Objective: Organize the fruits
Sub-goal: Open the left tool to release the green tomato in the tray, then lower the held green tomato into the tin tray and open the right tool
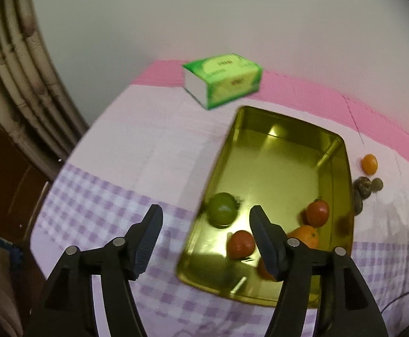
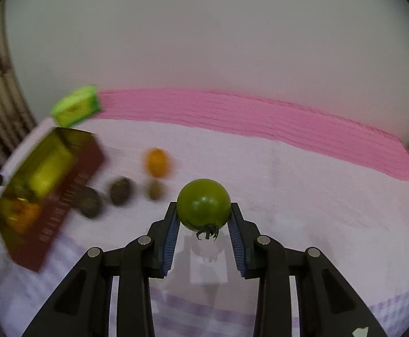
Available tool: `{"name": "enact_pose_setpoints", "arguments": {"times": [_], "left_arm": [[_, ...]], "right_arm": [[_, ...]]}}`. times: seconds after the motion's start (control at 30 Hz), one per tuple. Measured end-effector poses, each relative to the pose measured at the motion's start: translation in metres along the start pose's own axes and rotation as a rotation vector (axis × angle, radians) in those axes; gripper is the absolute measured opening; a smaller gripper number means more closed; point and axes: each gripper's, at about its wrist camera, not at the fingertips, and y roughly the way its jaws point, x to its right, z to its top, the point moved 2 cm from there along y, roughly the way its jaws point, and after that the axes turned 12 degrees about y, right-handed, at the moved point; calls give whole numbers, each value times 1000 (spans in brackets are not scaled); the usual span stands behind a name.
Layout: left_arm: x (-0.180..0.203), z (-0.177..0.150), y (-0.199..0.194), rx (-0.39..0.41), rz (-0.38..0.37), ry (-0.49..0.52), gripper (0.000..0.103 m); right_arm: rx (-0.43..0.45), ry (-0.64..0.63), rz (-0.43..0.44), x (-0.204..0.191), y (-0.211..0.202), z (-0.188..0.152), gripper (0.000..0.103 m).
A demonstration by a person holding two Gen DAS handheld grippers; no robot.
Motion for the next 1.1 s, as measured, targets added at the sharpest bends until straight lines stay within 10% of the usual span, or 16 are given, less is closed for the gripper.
{"name": "enact_pose_setpoints", "arguments": {"times": [0.53,1.1], "left_arm": [[-53,-47,-17,-73,142,-94,68],[-50,-45,-17,-77,125,-90,71]], "right_arm": [[-101,-292,251,-205,27,-13,32],[-211,-424,196,-252,75,-43,33]]}}
